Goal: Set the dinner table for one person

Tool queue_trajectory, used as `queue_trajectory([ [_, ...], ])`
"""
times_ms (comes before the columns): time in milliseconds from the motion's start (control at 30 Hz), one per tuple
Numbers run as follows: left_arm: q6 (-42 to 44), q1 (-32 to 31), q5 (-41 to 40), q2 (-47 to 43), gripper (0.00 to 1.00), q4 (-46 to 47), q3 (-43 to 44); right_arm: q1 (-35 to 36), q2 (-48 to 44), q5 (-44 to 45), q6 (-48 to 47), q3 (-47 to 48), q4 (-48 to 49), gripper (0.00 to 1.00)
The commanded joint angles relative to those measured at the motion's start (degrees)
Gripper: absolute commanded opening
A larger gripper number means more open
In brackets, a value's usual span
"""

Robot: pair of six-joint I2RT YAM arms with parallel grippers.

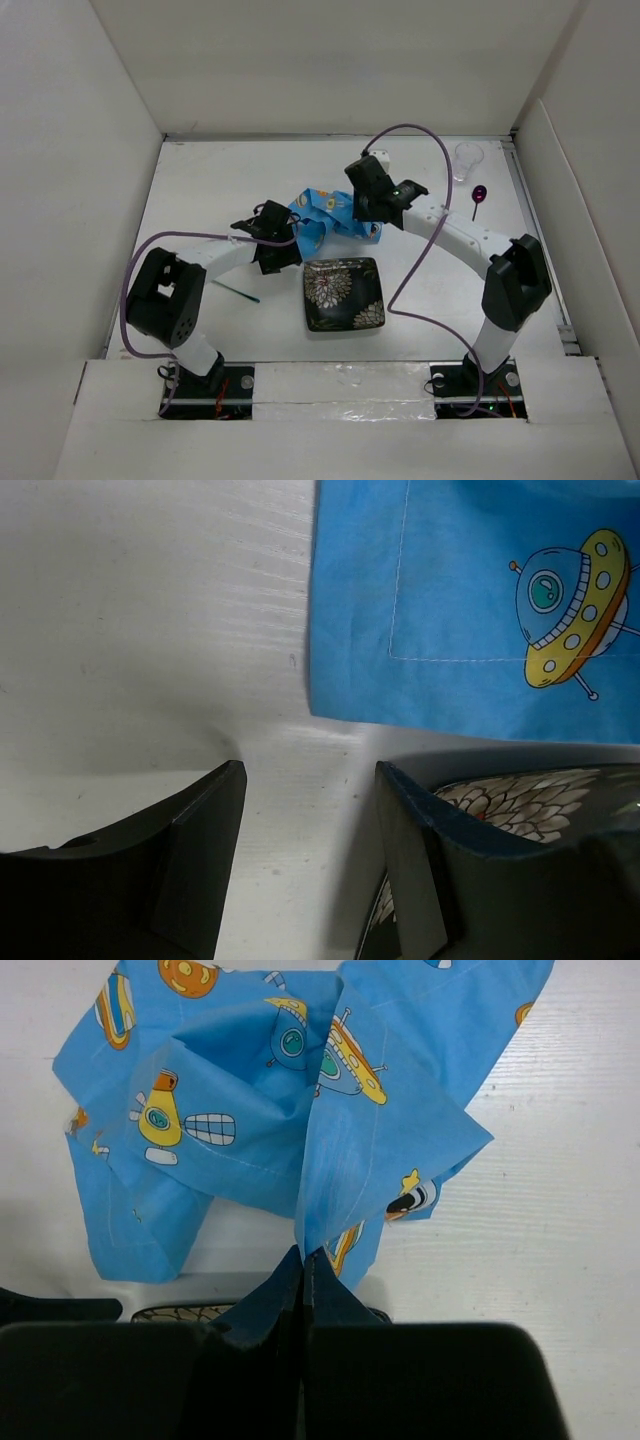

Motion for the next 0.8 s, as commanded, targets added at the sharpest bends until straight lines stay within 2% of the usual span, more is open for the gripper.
queue_trajectory([
  [0, 0.81, -0.53, -3.89, -0.21, 0.52, 0.03, 2.59, -0.2, -3.67, 1.14, 1.18, -0.43, 0.9, 0.0],
  [233, 1.34, -0.53, -8.55, 4.79, 0.54, 0.21, 6.02, -2.57, -8.68, -1.06, 3.47, -5.44, 2.31, 0.0],
  [367, 2.57, -0.53, -8.64, 6.9, 0.54, 1.44, 6.37, -4.24, -10.53, -2.9, 3.91, -7.38, 3.63, 0.0],
  [567, 4.41, -0.53, -9.88, 10.5, 0.48, 0.91, 7.25, -4.24, -11.06, -4.92, 4.35, -8.96, 5.47, 0.0],
  [767, 6.87, -3.34, -10.66, 14.02, 0.35, -1.11, 8.57, -4.86, -12.03, -5.54, 3.73, -8.96, 6.0, 0.0],
])
